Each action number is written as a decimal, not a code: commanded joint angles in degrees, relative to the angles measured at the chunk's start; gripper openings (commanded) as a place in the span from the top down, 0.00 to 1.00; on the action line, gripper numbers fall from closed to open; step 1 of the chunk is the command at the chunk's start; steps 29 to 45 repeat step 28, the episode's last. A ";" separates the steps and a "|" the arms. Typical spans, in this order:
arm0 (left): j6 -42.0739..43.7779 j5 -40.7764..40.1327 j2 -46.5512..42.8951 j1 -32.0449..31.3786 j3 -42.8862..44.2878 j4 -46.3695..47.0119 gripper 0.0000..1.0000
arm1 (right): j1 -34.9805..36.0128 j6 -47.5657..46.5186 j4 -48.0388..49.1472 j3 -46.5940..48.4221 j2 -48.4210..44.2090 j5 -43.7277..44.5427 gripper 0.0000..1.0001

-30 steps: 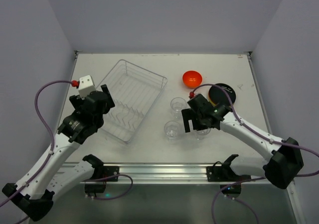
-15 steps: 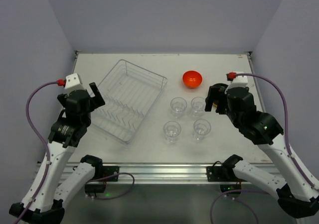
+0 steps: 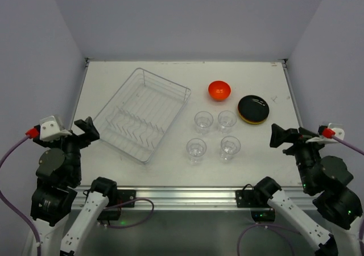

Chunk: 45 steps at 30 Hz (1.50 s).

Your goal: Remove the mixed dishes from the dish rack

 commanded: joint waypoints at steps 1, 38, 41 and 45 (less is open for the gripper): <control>3.80 0.96 -1.93 0.32 0.13 -1.76 0.00 | -0.06 -3.58 -2.01 1.98 -2.38 1.61 0.01; 6.17 7.55 -4.32 0.32 -2.95 2.37 0.00 | -0.06 -0.50 -3.08 -2.67 -1.59 -0.67 0.01; 6.17 7.55 -4.32 0.32 -2.95 2.37 0.00 | -0.06 -0.50 -3.08 -2.67 -1.59 -0.67 0.01; 6.17 7.55 -4.32 0.32 -2.95 2.37 0.00 | -0.06 -0.50 -3.08 -2.67 -1.59 -0.67 0.01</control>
